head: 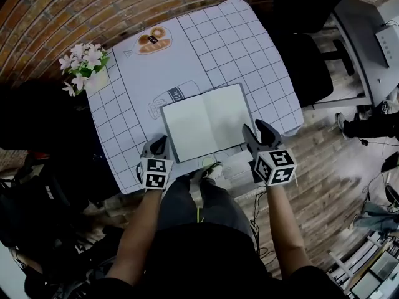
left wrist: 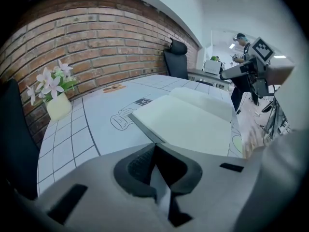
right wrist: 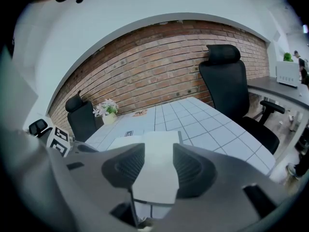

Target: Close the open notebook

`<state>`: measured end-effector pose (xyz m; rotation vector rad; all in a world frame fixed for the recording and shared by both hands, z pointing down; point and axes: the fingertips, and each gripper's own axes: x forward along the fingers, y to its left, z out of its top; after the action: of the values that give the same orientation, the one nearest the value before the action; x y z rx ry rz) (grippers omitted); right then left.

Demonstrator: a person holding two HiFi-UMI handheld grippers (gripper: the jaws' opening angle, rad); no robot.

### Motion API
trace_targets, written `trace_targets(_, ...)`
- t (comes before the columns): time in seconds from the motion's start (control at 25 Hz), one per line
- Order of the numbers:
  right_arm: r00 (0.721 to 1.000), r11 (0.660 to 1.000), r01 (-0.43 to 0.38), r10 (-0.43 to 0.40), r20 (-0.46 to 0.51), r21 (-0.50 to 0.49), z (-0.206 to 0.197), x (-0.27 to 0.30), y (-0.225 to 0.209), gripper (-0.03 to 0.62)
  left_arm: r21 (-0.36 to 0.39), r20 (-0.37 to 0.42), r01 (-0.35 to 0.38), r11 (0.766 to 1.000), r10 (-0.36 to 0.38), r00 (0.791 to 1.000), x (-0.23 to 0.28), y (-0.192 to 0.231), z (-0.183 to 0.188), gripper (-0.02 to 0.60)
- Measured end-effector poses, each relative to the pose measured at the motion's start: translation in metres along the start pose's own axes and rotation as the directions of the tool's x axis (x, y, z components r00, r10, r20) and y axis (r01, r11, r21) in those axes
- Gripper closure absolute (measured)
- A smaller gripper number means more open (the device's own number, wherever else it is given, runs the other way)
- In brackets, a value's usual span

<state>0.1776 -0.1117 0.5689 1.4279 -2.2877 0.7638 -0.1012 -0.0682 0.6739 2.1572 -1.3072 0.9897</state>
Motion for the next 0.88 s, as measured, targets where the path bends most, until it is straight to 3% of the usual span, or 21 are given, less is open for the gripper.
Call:
trace_targets(0.44, 0.995, 0.999, 0.011, -0.007, -0.099, 0.039, -0.028, 0.019, -0.022, 0.396, 0.118, -0.036, -0.005, 0.993, 0.009, 0.999, 0.004, -0.007, 0.001, 0.557)
trace_targets(0.88, 0.989, 0.993, 0.02, -0.002, -0.145, 0.118, -0.041, 0.046, -0.043, 0.376, 0.114, -0.024, -0.025, 0.993, 0.028, 0.999, 0.003, -0.006, 0.002, 0.557)
